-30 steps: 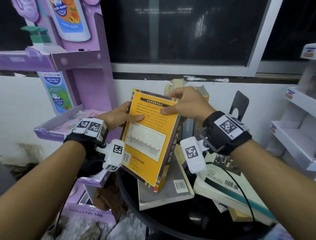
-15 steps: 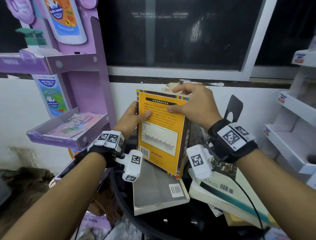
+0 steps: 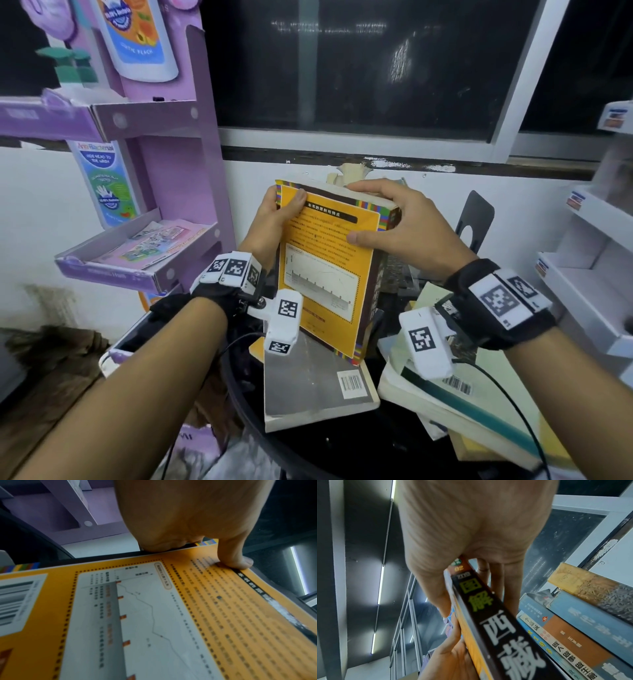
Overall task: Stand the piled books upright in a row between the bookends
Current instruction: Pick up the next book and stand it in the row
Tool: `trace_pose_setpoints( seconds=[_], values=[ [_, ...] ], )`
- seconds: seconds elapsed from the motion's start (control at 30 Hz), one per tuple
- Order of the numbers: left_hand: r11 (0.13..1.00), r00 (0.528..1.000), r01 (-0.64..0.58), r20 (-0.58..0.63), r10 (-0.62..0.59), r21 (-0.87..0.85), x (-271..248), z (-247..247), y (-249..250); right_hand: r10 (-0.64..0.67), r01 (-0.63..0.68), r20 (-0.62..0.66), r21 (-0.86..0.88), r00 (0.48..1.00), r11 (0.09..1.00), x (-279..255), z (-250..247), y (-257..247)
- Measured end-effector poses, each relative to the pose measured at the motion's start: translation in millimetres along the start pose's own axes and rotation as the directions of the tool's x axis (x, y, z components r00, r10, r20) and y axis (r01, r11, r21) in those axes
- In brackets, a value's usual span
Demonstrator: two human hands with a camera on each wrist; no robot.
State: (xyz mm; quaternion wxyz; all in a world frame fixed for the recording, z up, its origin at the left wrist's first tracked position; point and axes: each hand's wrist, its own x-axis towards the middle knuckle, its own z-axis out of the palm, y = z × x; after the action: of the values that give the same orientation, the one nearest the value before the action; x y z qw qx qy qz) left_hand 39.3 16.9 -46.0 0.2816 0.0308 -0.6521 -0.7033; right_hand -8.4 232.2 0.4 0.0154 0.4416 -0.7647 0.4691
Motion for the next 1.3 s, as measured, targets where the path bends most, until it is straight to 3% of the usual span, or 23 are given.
trace_pose_setpoints(
  seconds=[0.17,0.5,0.7,0.9,1.3],
  values=[
    [0.999,1.0,-0.012,0.009,0.012,-0.035,0.1,-2.8,-1.9,0.014,-0.011,0.052,-0.048,0.999,0.999,0.9,-2.1,-6.4],
    [0.989,0.994,-0.01,0.102,0.026,-0.149,8.3,-3.2,-7.7,0.018,-0.007,0.03,-0.342,0.999,0.94,2.3,15.8,-40.8],
    [0.964,0.989,0.006,0.142,0.033,-0.265,7.2,-2.8,-8.6,0.07,-0.072,-0.017,-0.347,0.997,0.935,3.6,38.6,-52.9],
    [0.992,0.993,0.016,0.118,-0.001,-0.123,5.0,-2.8,-7.3,0.082,-0.085,-0.025,-0.339,0.996,0.937,-1.1,35.3,-56.6],
    [0.987,0.996,0.021,0.076,-0.034,0.161,-1.9,-5.8,13.1,0.122,-0.132,-0.074,-0.16,0.99,0.978,-12.4,26.8,-55.3]
  ],
)
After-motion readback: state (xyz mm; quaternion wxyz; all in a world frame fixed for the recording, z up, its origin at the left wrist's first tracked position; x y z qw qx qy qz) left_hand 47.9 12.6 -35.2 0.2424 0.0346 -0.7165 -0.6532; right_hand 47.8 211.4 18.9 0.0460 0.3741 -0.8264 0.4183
